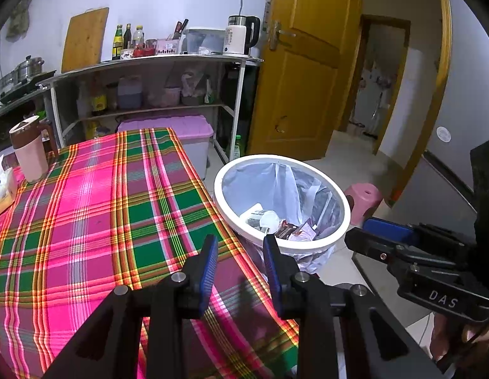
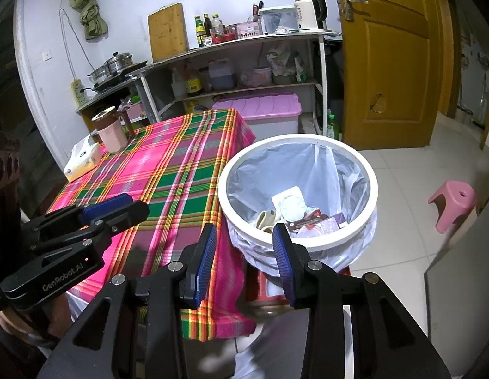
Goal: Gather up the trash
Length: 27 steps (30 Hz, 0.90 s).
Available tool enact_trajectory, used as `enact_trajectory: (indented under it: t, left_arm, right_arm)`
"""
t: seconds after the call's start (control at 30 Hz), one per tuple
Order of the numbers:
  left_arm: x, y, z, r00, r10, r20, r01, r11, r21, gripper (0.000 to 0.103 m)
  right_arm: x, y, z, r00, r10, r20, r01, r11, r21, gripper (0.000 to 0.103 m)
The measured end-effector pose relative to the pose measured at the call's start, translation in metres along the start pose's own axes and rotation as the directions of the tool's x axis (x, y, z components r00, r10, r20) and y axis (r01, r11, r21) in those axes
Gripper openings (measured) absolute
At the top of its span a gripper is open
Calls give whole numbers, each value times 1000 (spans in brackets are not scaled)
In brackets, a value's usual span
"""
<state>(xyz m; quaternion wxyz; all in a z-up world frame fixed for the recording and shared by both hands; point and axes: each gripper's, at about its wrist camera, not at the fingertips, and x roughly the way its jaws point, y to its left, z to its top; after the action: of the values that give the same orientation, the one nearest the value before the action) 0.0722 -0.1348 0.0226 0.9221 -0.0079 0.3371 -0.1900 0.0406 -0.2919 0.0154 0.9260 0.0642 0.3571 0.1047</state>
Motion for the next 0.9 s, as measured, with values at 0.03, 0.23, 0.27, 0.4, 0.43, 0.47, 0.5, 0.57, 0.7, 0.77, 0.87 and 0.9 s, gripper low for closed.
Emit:
enact_trajectory:
  t: [0.03, 0.23, 0.27, 0.4, 0.43, 0.47, 0.5, 0.57, 0.7, 0.77, 0.87, 0.9]
  left_arm:
    - [0, 0, -1, 1000, -1, -1, 1, 1000, 0, 29]
    - [1, -1, 0, 1000, -7, -6, 7, 1000, -4, 29]
    - [1, -1, 0, 1000, -7, -7, 7, 1000, -4, 29]
    - [2, -1, 0, 1000, -4, -7, 4, 1000, -3, 29]
    - [2, -1, 0, 1000, -5, -6, 5, 1000, -3, 29]
    - [2, -1, 0, 1000, -5, -7, 5, 1000, -3, 29]
    - [3, -1, 0, 1000, -5, -8, 5, 1000, -3, 29]
    - [3, -1, 0, 1000, -6, -9, 6, 1000, -3, 29]
    - [3, -1, -1, 1000, -1, -11, 1, 1000, 0, 29]
    - [4, 0, -2, 1000, 1, -13, -1, 1000, 1, 29]
    - [6, 2, -3, 1000, 0, -18, 0, 1000, -1, 29]
    - [6, 2, -4, 1000, 1, -19, -1, 1000, 0, 29]
  right_arm:
    - [0, 0, 0, 1000, 0, 0, 0, 1000, 0, 38]
    - [0, 2, -2, 1000, -1, -6, 1, 1000, -1, 38]
    - [0, 3, -2, 1000, -1, -7, 1, 1000, -1, 38]
    - [0, 2, -2, 1000, 0, -7, 0, 1000, -1, 38]
    - [0, 2, -1, 1000, 0, -7, 0, 1000, -1, 38]
    - [0, 3, -2, 1000, 0, -7, 0, 1000, -2, 38]
    - [1, 2, -1, 1000, 0, -6, 0, 1000, -2, 38]
    - [1, 3, -2, 1000, 0, -8, 0, 1000, -1, 38]
    - [4, 4, -3, 1000, 1, -12, -1, 1000, -1, 38]
    - [4, 4, -3, 1000, 1, -11, -1, 1000, -1, 38]
    - [5, 4, -3, 1000, 1, -13, -1, 1000, -1, 38]
    - [5, 4, -3, 1000, 1, -13, -1, 1000, -1, 38]
